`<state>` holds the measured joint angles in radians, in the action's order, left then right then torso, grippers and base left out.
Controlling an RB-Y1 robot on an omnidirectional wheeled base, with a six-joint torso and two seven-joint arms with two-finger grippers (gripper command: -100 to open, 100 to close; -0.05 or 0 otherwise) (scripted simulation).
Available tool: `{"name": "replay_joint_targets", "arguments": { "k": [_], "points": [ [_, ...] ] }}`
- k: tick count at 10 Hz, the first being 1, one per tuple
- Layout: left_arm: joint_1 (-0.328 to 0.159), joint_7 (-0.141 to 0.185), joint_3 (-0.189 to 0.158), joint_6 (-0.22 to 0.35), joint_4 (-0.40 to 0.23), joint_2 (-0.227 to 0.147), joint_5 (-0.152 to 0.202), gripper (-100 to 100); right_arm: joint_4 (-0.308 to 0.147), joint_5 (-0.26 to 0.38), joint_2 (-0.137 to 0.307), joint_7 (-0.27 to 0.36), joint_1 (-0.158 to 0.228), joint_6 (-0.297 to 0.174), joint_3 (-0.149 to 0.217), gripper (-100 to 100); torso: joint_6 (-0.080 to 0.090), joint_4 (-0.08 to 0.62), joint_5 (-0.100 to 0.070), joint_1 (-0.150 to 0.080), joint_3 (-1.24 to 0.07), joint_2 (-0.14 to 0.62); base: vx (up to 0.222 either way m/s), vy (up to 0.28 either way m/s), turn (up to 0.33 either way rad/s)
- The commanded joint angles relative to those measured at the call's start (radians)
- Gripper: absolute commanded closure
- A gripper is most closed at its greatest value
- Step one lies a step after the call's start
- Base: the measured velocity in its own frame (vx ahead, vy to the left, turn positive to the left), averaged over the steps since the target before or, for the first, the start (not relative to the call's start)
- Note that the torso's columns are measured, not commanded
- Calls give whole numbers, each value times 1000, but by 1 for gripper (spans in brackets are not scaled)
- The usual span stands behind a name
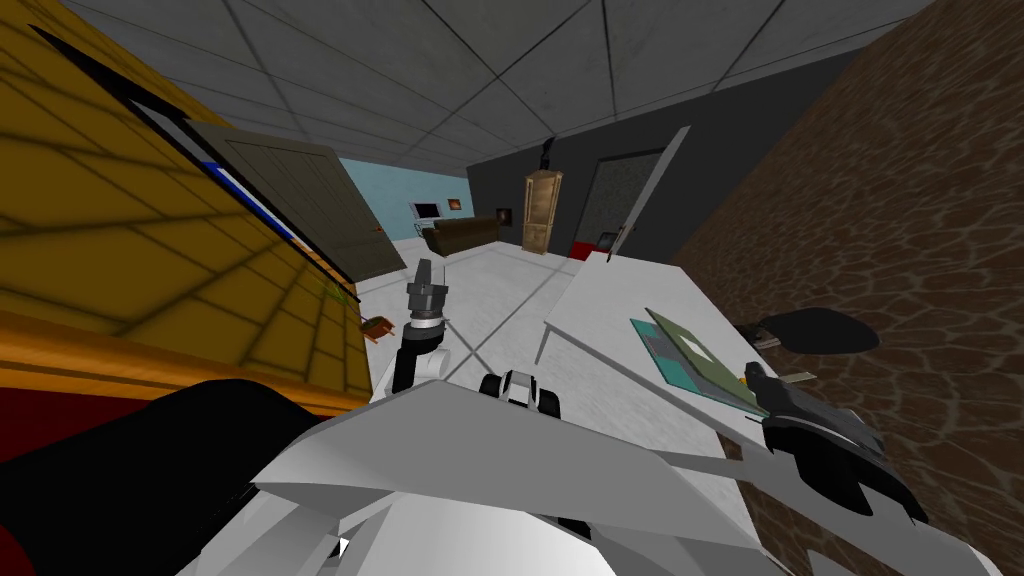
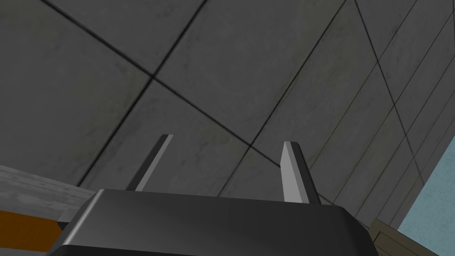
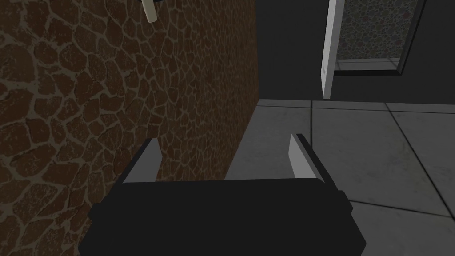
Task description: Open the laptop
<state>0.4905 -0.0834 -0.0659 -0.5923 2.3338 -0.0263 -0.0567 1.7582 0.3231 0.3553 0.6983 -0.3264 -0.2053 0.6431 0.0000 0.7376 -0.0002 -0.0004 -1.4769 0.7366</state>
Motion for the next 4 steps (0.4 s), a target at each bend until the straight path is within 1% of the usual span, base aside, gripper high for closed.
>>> {"name": "replay_joint_targets", "arguments": {
  "k": [1,4],
  "points": [
    [0,0,0,0,0,0,0,0,0,0,0,0,0,0,0,0,0,0,0,0,0,0,0,0,0],
    [0,0,0,0,0,0,0,0,0,0,0,0,0,0,0,0,0,0,0,0,1,2,0,0,0]
  ]
}}
